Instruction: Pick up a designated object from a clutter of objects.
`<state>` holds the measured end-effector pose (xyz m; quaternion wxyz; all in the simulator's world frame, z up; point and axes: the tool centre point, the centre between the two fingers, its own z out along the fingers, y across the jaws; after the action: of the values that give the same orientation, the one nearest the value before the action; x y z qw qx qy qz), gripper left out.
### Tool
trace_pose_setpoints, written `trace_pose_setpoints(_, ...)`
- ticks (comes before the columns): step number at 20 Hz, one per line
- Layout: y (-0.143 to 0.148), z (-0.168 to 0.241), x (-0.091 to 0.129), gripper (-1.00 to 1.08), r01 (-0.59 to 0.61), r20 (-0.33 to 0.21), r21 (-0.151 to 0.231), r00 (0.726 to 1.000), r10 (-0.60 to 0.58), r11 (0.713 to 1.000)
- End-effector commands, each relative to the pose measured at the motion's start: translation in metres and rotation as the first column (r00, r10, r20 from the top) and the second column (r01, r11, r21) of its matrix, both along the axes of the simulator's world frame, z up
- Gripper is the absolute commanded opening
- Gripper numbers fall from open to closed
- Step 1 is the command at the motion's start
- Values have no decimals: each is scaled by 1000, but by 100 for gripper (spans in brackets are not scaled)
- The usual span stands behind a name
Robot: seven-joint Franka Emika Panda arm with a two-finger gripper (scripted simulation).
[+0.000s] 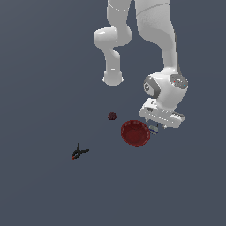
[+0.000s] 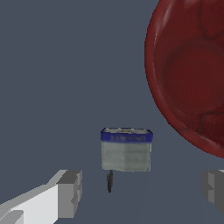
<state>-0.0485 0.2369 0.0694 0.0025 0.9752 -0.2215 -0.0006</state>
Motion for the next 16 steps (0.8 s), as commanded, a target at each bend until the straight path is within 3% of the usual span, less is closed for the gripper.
trace_pose_setpoints(1, 5, -4, -3, 100, 10, 2, 3, 1000, -10, 1000)
trace_pose_setpoints(16, 7, -35, -6, 100, 13, 2, 4, 1000, -13, 1000)
